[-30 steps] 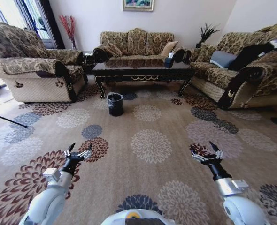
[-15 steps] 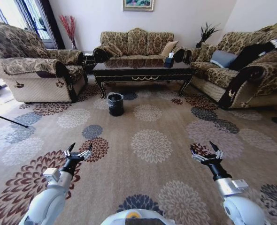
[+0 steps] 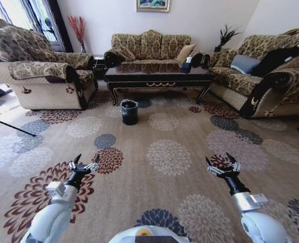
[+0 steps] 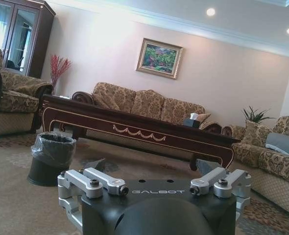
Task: Move to the front of the table and pick up the trash from the floor, then place it into the trash bin.
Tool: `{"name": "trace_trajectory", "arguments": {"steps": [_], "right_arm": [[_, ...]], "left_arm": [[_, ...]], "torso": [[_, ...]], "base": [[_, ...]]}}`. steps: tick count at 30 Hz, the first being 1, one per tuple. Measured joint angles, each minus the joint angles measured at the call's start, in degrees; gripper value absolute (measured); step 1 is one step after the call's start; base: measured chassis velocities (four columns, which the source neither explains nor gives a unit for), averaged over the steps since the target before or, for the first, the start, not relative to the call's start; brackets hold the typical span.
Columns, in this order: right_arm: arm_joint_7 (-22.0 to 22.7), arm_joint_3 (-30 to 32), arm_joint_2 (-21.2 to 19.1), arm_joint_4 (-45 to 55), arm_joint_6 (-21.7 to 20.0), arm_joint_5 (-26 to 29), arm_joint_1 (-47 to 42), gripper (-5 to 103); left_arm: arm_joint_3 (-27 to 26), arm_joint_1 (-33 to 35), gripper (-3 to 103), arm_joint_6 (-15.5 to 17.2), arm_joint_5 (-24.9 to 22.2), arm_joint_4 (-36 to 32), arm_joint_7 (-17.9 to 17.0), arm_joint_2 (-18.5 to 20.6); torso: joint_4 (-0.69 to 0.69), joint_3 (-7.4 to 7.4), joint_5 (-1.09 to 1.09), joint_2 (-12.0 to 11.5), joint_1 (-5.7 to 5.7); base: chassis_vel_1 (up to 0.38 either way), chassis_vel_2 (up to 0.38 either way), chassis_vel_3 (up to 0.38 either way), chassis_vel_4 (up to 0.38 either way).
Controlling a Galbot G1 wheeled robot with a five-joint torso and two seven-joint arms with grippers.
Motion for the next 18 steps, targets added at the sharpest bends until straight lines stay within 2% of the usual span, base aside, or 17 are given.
{"name": "trace_trajectory", "arguments": {"steps": [7, 18], "right_arm": [[0.0, 0.0, 0.0, 0.0, 0.0, 0.0, 0.0, 100], [0.0, 0.0, 0.0, 0.0, 0.0, 0.0, -0.1, 100]], "left_arm": [[0.0, 0.0, 100, 0.0, 0.0, 0.0, 0.0, 0.0], [0.0, 0.0, 100, 0.0, 0.0, 0.0, 0.0, 0.0]], "torso": [[0.01, 0.0, -0.04, 0.0, 0.0], [-0.01, 0.04, -0.03, 0.1, -0.02]], "base": [[0.044, -0.054, -0.047, 0.052], [0.138, -0.131, -0.137, 0.121]]}}
